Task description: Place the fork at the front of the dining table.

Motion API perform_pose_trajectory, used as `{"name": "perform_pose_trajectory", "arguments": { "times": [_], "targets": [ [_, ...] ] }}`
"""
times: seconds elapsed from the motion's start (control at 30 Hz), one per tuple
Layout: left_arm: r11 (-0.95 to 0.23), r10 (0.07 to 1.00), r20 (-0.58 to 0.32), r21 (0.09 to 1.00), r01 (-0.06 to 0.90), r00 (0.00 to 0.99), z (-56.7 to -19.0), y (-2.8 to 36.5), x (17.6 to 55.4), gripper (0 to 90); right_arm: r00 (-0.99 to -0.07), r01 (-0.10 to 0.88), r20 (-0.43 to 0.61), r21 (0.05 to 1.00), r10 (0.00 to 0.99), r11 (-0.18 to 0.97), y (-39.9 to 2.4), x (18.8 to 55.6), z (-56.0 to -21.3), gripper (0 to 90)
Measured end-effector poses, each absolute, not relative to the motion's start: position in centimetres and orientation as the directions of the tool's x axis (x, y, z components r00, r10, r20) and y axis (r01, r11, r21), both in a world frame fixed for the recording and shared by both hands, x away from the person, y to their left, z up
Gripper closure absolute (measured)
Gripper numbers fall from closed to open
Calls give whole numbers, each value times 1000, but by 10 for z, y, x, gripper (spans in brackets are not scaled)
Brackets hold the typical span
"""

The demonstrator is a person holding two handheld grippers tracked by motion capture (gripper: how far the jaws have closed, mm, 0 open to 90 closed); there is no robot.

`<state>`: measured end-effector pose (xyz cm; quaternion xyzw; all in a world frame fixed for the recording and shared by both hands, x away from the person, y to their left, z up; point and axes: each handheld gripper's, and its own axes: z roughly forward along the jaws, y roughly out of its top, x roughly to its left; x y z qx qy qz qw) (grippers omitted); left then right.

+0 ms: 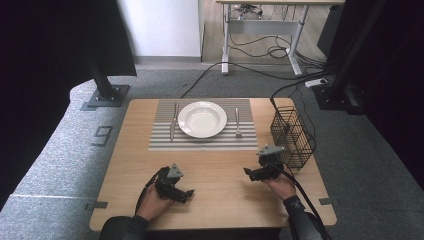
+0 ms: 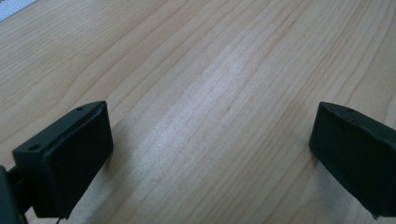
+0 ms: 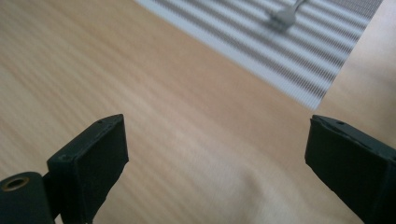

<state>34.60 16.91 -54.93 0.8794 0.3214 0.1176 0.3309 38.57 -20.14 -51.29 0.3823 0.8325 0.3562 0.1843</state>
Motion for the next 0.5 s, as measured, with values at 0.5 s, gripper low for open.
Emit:
{"name": "perform_pose_trajectory", "arguments": {
  "times": [0.5],
  "targets": [
    [-572, 644, -8, 658, 489, 765, -549, 169, 343, 0, -636, 542, 7, 715, 771, 441, -217, 366, -557, 0]
  ]
}}
